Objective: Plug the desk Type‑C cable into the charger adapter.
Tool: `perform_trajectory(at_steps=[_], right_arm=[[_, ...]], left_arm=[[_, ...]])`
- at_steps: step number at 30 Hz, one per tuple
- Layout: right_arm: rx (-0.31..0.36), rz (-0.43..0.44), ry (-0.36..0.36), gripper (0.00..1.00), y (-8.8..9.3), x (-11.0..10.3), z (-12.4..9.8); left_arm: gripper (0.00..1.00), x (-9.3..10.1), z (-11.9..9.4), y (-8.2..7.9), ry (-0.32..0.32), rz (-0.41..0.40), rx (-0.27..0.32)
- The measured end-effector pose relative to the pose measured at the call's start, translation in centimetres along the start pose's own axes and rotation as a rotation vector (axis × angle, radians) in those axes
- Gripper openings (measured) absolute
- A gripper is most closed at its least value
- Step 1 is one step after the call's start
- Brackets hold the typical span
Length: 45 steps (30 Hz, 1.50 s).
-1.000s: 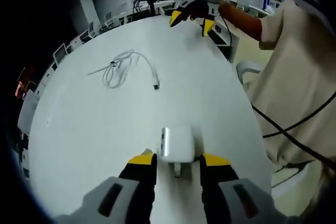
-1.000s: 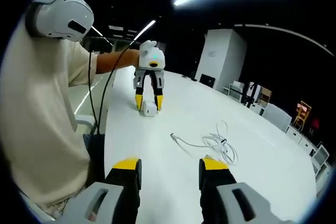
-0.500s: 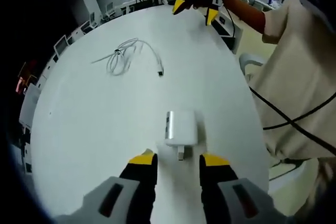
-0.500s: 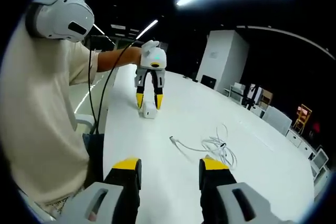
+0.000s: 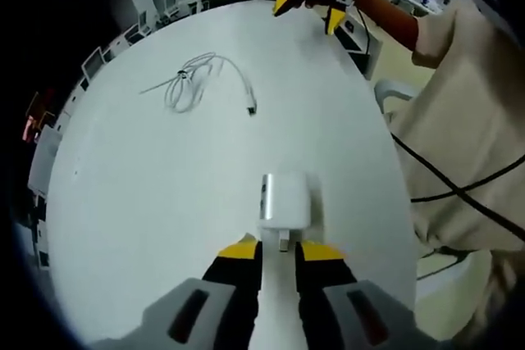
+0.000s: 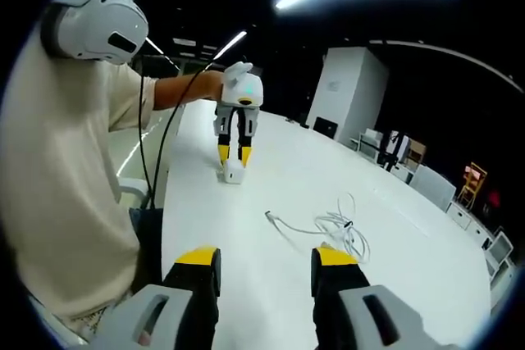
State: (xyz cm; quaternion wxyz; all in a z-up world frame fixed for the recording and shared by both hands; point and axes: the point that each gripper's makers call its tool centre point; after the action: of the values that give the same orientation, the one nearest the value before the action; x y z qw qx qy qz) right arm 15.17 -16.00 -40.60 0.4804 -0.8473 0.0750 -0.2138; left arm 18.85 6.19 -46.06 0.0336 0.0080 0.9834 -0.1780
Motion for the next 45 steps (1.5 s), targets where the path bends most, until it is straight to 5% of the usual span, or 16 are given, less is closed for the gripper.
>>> perform_trajectory(at_steps=[13, 45], right_arm=[[0.006, -0.001, 0.005, 0.45, 0.0, 0.3, -0.3], [-0.066, -0.104, -0.131, 0.40, -1.1, 2.6, 4.2]], left_arm=[[0.07, 0.2, 0.5, -0.3, 0.017, -0.020, -0.043], [0.05, 1.2, 1.0, -1.6, 0.017, -0.004, 0.041]])
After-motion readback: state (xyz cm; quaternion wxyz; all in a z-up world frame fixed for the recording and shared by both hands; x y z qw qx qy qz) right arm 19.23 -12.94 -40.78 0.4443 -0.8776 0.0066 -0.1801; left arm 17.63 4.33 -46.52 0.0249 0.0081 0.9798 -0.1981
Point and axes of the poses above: the point that each gripper's makers call its tool centre point, and the gripper's own axes: z roughly forward along the fingers, x roughly to its right, y roughly out of its underside, and after that the axes turned 4 degrees about -x, right-handed
